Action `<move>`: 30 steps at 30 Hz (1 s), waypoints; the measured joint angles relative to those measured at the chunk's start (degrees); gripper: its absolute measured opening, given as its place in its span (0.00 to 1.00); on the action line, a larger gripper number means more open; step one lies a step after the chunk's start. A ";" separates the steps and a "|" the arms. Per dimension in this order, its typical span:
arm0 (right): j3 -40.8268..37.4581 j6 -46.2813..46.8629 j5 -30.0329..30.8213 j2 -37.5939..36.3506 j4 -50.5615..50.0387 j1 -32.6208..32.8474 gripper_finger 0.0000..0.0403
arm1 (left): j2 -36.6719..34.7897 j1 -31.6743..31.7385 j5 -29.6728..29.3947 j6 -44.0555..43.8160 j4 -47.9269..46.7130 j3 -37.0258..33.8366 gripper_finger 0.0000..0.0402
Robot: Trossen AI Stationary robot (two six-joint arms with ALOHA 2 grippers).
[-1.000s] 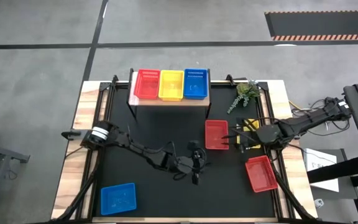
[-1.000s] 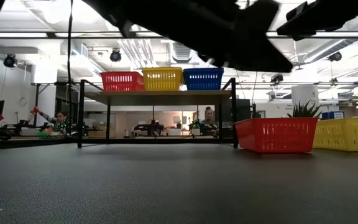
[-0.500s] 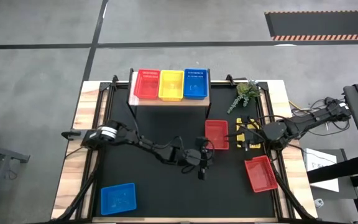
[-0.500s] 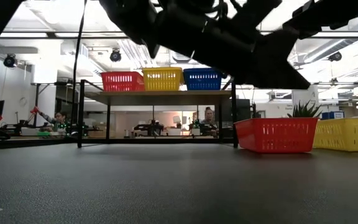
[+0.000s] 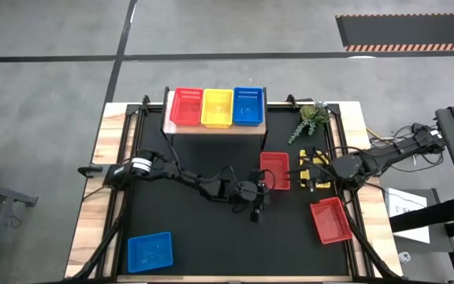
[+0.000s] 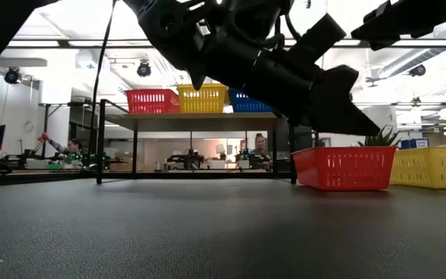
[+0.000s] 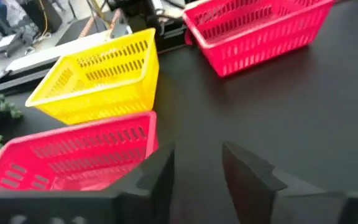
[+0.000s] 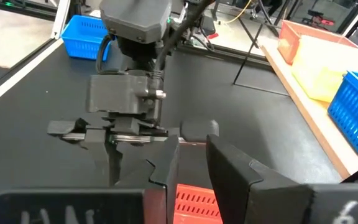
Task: Stack baskets on shelf by color
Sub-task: Stack the left red bin on top of the red bin on the shelf
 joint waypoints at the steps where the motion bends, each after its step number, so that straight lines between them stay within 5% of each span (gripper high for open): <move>1: 0.00 0.00 0.00 0.01 -0.03 0.00 0.18 | 0.00 0.02 -0.12 0.05 -0.23 0.00 0.33; 7: -0.20 -0.05 0.00 0.06 -0.08 0.00 0.20 | -0.02 0.34 -0.89 1.99 0.28 0.00 0.49; 30: -0.20 -1.07 0.44 0.06 -0.40 -0.04 0.17 | 4.42 3.39 -1.03 1.44 0.28 -0.22 0.49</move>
